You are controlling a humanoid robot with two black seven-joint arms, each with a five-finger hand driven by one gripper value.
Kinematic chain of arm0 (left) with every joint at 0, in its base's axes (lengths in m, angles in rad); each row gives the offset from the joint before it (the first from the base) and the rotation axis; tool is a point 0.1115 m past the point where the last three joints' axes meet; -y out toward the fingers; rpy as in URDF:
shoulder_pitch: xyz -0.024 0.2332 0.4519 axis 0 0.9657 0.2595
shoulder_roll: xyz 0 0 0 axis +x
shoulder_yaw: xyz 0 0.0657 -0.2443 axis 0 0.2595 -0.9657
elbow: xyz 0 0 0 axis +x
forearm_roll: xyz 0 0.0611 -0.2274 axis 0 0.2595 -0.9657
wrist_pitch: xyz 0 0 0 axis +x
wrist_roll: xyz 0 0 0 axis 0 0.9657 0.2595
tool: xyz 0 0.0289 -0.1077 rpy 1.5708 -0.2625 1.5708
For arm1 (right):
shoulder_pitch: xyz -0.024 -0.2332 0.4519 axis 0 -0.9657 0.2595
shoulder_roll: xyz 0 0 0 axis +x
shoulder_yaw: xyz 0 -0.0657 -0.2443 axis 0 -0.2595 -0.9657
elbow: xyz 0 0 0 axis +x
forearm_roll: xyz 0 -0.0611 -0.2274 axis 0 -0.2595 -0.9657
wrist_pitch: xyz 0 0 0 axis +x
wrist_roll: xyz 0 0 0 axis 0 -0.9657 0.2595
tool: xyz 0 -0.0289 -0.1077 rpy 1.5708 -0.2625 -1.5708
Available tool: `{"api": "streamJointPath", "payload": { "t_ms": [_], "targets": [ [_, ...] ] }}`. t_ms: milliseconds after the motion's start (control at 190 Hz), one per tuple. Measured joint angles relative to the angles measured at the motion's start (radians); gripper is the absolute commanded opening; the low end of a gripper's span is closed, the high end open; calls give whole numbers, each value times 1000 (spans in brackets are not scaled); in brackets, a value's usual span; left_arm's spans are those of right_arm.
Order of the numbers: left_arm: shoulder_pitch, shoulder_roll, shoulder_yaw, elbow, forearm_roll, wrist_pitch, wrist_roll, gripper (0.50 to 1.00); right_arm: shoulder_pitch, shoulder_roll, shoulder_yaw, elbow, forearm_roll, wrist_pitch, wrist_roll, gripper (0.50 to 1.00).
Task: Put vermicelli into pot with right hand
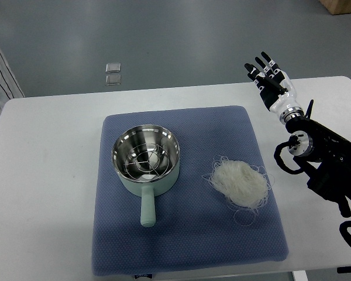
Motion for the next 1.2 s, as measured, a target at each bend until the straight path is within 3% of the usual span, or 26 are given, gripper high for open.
{"api": "streamJointPath", "payload": {
  "t_ms": [1197],
  "targets": [
    [-5, 0, -6, 2, -1, 1, 0, 1000, 6, -7, 0, 0, 0, 0, 0, 924]
  ]
}}
